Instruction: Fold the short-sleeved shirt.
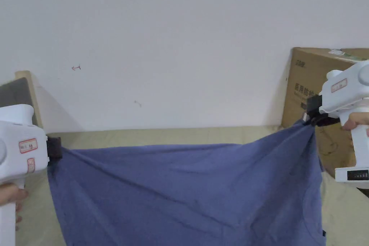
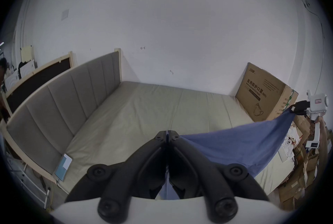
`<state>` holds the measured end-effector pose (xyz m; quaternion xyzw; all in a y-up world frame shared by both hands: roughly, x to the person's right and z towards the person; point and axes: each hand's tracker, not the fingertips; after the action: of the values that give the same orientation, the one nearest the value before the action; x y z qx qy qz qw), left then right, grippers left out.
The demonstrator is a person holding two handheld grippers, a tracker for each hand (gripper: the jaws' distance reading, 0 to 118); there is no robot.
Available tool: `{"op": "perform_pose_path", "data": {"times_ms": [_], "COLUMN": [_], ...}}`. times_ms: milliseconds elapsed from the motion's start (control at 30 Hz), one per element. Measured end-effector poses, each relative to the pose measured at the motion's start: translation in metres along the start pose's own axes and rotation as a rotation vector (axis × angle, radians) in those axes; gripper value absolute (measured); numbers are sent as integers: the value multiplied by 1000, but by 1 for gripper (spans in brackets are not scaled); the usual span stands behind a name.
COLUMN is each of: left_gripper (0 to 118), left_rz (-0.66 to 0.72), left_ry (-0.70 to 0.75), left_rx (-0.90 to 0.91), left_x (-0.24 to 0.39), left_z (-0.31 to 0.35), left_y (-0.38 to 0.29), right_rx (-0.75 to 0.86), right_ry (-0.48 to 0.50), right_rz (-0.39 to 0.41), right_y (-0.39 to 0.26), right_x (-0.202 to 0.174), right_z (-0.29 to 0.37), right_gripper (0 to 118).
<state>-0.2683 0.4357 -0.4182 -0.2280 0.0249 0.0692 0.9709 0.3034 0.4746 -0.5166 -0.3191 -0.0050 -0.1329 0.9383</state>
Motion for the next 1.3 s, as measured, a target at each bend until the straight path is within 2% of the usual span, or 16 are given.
{"op": "perform_pose_path", "data": {"times_ms": [167, 267, 400, 533, 733, 867, 933, 1000, 1067, 1100, 1167, 1200, 1267, 1300], "left_gripper": [0, 0, 0, 0, 0, 0, 0, 0, 0, 0, 0, 0, 0, 0], "left_rz": [-79, -84, -55, -28, -40, 5, 6, -89, -111, -35, 5, 35, -48, -70], "left_ry": [69, 96, 75, 83, 88, 117, 147, 198, 222, 213, 172, 210, 260, 269], "left_rx": [15, 5, -2, 5, 53, 113, 161, 220, 250, 288, 339, 369, 355, 374], "left_x": [1, -3, -6, -2, 7, 5, 6, 10, 11, 9, 1, 1, 5, 8], "left_z": [-1, -11, -18, -35, -61, -79, -86, -95, -103, -106, -115, -121, -125, -126], "left_y": [22, 35, 48, 69, 121, 170, 196, 221, 248, 259, 280, 288, 297, 295], "right_rx": [32, 55, 69, 93, 149, 195, 229, 248, 267, 300, 351, 388, 391, 384], "right_ry": [27, 125, 91, 117, 87, 101, 123, 121, 133, 147, 141, 150, 209, 224], "right_rz": [-68, -150, -107, -121, -78, -108, -90, -63, -79, -97, -127, -161, -169, -138], "right_y": [13, 21, 35, 61, 119, 161, 191, 213, 226, 234, 245, 253, 261, 262], "right_x": [21, 30, 26, 20, -13, -38, -50, -65, -77, -82, -90, -92, -98, -101], "right_z": [23, 34, 36, 32, 16, 9, -2, -7, -9, -11, -14, -19, -21, -22], "right_gripper": [4, 4, 4, 4, 4, 4, 4, 4, 4, 4, 4, 4, 4, 4]}}
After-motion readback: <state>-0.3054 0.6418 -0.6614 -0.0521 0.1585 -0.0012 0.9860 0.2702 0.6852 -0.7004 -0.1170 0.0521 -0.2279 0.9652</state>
